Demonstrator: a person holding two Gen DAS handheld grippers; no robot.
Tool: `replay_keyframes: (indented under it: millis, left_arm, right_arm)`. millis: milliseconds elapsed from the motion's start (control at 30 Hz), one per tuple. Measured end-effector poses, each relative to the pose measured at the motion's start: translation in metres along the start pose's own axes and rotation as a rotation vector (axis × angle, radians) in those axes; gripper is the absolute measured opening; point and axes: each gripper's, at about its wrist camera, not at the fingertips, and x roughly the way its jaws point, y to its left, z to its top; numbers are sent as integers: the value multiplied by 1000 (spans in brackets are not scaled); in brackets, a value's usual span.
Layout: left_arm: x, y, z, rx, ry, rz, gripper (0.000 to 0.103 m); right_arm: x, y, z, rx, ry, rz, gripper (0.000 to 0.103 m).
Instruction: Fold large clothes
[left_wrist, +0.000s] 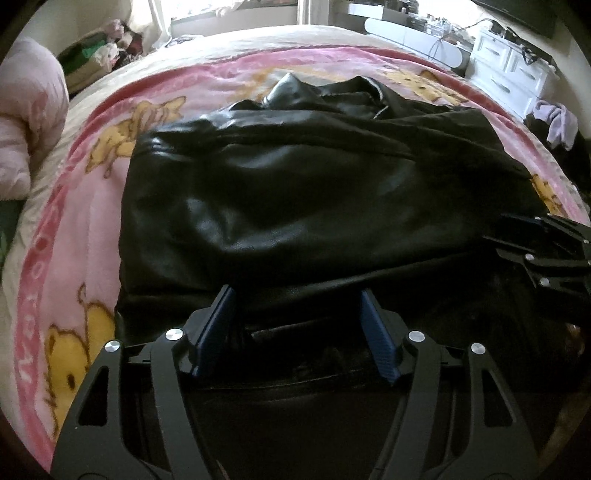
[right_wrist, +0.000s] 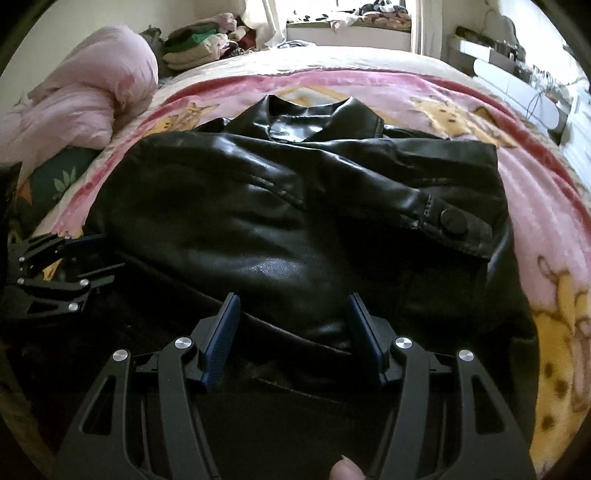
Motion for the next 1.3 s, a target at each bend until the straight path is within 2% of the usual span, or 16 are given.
replay_keyframes:
  millis: [200, 333, 467, 633, 833, 1300]
  left_arm:
    - [-7, 0, 1, 2, -11, -11, 67]
    - [-14, 0, 2, -14, -28, -20, 74]
    - [-18, -2, 2, -6, -35, -14, 80]
    - [-28, 0, 4, -16, -61, 26, 93]
    - [-35, 5, 6, -48, -80, 43, 94]
    - [-67, 13, 6, -97, -149, 43, 94]
  right_arm:
    - [-11, 1, 0, -2, -28, 9, 60]
    - [-20, 1, 2, 17, -49, 34, 72]
    - [-24, 2, 3, 19, -59, 32, 75]
    - [-32, 3, 3, 28, -88, 31, 87]
    - [-45, 0, 5, 55, -130, 34, 95]
    - [-81, -2, 0, 75, -235, 57, 96]
